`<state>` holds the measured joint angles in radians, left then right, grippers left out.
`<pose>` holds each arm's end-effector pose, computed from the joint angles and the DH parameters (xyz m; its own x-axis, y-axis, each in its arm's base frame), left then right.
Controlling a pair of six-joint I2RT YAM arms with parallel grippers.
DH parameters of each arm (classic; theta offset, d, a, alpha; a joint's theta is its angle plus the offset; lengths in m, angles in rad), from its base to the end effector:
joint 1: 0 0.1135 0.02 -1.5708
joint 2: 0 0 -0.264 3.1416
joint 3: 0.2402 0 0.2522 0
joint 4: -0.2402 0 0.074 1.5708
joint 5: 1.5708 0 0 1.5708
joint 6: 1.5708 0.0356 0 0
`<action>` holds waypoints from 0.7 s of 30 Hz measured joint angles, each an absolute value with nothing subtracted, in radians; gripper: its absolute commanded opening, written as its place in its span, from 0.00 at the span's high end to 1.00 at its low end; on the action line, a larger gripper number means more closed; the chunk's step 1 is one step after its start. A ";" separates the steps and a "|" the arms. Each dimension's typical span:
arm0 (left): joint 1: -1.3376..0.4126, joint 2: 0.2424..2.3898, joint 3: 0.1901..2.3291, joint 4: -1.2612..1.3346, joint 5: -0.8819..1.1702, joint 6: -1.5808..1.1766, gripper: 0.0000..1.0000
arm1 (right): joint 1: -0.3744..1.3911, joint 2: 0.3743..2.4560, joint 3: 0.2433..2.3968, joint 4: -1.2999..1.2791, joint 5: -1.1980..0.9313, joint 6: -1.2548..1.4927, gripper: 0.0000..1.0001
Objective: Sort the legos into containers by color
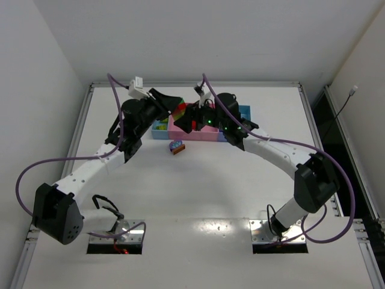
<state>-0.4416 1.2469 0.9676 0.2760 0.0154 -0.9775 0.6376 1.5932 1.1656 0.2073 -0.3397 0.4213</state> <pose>0.2688 -0.1277 0.3536 -0.3675 -0.7432 -0.5591 0.2442 0.5029 -0.8291 0.2972 0.2349 0.3069 -0.4966 0.1120 -0.8607 -0.6788 0.5679 0.4655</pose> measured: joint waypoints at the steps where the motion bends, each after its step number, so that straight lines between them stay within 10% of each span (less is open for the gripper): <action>1: -0.442 1.246 0.965 0.275 0.015 -0.978 1.00 | 0.637 1.593 1.166 0.207 -0.339 0.421 0.36; 6: -0.445 1.246 0.959 0.270 0.015 -0.978 1.00 | 0.637 1.593 1.166 0.207 -0.331 0.413 0.36; 16: -0.445 1.246 0.950 0.265 0.006 -0.977 1.00 | 0.638 1.594 1.166 0.204 -0.329 0.380 0.93; 21: -0.447 1.246 0.950 0.263 0.006 -0.977 1.00 | 0.638 1.594 1.166 0.203 -0.329 0.373 1.00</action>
<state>-0.4465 1.2457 0.9504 0.2630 0.0063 -0.9771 0.6380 1.5936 1.1656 0.2028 -0.3294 0.3729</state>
